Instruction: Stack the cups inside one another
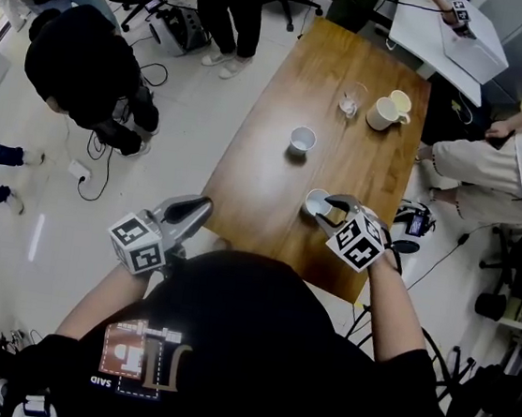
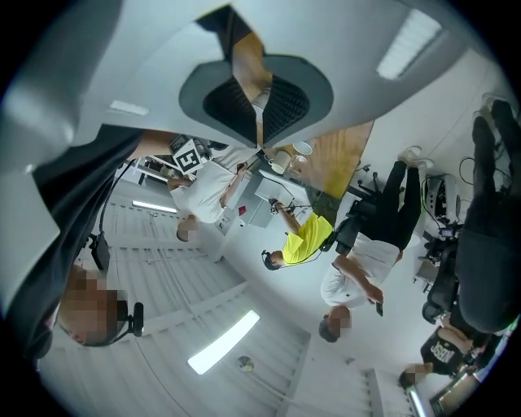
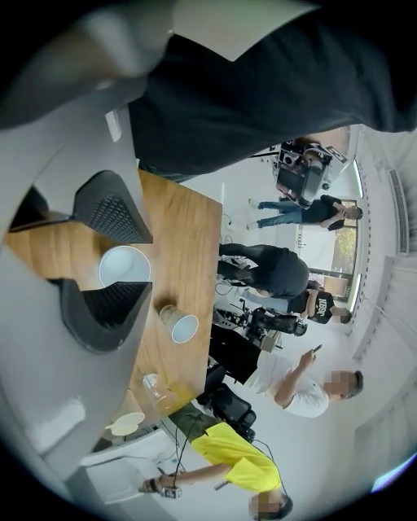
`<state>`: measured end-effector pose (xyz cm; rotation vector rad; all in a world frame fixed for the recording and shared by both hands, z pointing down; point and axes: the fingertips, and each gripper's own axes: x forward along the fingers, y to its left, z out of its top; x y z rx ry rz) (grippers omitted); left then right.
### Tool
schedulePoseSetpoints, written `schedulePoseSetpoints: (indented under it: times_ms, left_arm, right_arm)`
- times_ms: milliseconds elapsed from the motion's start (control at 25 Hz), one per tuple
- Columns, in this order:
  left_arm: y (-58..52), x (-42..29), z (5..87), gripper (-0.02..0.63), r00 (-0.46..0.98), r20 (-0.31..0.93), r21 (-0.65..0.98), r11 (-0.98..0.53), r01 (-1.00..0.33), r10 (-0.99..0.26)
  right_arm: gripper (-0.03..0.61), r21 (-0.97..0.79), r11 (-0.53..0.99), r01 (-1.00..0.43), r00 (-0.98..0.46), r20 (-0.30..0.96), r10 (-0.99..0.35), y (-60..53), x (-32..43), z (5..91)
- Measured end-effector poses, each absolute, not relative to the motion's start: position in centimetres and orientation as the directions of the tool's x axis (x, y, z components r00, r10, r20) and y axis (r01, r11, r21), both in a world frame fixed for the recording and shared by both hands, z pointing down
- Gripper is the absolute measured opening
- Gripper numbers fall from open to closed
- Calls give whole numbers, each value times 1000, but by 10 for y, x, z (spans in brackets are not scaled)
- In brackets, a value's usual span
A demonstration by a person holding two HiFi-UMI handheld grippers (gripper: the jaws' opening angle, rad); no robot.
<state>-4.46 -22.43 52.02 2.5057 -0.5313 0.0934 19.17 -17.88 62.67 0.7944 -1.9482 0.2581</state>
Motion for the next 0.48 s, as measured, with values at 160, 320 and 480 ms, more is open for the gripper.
schedulePoseSetpoints:
  times_ms: [160,320,480]
  left_arm:
    - [-222,-42,517,23,918,181,527,-753,-394,-354]
    - [-219,-47,519,23,917,182,531,-749,-396,-355]
    - [-214,-55,522,23,911,192,530,-743,-409,-364]
  right_arm:
    - [158,152,780,-608,-296,868,-399,-165,191,645]
    - [164,208,822,-530,-213,906,-367,-154,190,683]
    - [156,259,831,-492,-134,921,-366,-157,194,708]
